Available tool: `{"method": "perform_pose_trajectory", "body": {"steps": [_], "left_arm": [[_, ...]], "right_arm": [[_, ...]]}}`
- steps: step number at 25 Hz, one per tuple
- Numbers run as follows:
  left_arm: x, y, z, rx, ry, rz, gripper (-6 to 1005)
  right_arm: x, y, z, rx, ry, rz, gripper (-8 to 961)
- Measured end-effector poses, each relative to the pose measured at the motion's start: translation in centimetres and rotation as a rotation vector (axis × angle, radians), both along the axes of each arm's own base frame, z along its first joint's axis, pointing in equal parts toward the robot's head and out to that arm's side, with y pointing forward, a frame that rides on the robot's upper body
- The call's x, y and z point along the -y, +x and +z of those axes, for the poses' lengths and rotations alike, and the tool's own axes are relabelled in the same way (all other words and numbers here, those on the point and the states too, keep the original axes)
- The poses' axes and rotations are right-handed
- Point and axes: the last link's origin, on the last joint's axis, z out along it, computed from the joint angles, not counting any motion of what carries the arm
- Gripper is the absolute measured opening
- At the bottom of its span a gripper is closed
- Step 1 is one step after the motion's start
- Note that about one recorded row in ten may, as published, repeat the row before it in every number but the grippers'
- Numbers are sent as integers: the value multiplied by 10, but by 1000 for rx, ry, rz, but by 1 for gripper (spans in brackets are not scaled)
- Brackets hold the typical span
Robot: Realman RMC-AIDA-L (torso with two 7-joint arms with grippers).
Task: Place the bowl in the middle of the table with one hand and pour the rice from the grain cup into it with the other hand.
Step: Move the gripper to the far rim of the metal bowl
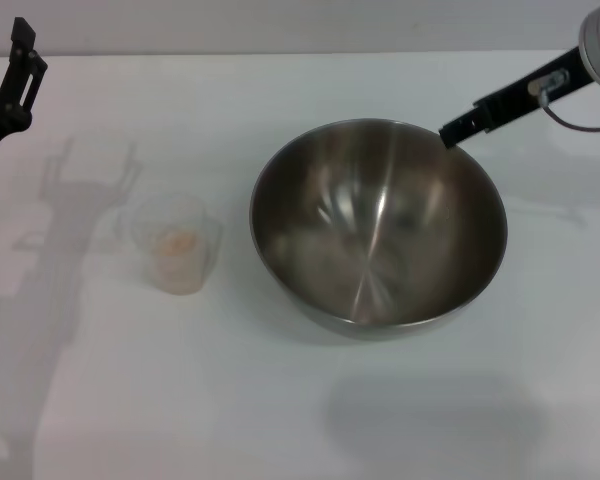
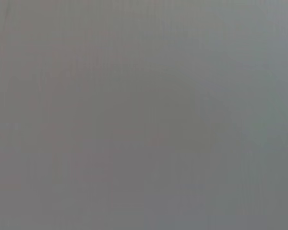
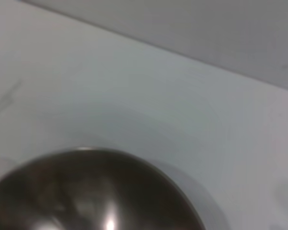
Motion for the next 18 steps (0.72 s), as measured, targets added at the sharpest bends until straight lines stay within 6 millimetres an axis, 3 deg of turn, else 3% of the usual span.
{"method": "perform_pose_trajectory", "body": {"steps": [9, 18], "left_arm": [[0, 2, 0, 5, 1, -6, 816], [0, 2, 0, 7, 1, -8, 814]], "right_arm": [[-1, 22, -15, 25, -85, -50, 680], [1, 31, -31, 22, -127, -40, 671]]}}
